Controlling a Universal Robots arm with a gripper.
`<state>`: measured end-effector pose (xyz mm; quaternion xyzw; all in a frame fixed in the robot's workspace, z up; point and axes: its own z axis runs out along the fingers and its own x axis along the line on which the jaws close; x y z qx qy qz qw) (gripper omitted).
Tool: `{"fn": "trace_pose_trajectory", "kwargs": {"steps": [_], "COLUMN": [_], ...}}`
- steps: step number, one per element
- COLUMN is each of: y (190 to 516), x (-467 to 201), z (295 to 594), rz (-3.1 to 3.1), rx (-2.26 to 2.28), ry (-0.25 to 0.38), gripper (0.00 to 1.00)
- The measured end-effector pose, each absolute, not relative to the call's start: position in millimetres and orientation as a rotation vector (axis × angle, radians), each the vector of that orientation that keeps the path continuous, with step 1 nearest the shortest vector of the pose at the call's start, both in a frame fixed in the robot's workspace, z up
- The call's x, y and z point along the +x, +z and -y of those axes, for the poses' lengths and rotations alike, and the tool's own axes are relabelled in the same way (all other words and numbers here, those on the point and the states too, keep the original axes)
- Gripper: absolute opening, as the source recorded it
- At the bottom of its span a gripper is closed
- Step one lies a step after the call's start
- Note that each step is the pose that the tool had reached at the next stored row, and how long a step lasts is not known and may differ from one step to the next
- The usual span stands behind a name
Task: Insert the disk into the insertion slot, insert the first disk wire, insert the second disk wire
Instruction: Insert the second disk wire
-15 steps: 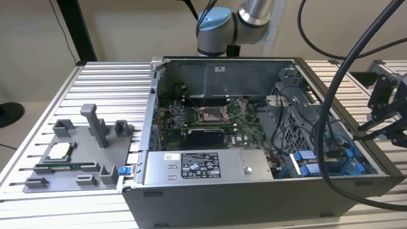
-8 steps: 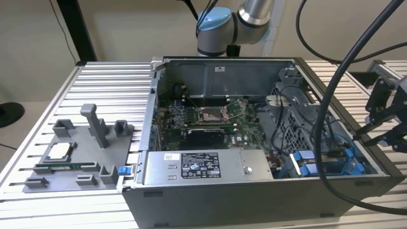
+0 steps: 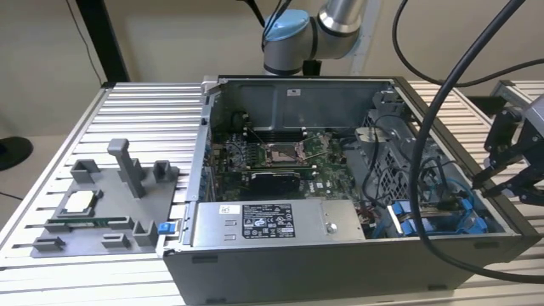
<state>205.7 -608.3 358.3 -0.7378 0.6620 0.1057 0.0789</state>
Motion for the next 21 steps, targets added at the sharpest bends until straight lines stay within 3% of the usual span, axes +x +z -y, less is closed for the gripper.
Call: {"fn": "trace_pose_trajectory", "kwargs": {"steps": [15,16,21], "y": [355.9,355.6,354.4], "x": [213.1,213.0,213.0], "z": [607.1,606.9,606.8], "rz": [-2.028,-2.030,-2.034], "rx": [-2.213,-2.213,-2.211], "ry": [0.389,0.391,0.393], "gripper": [1.00,0.00,0.00]}}
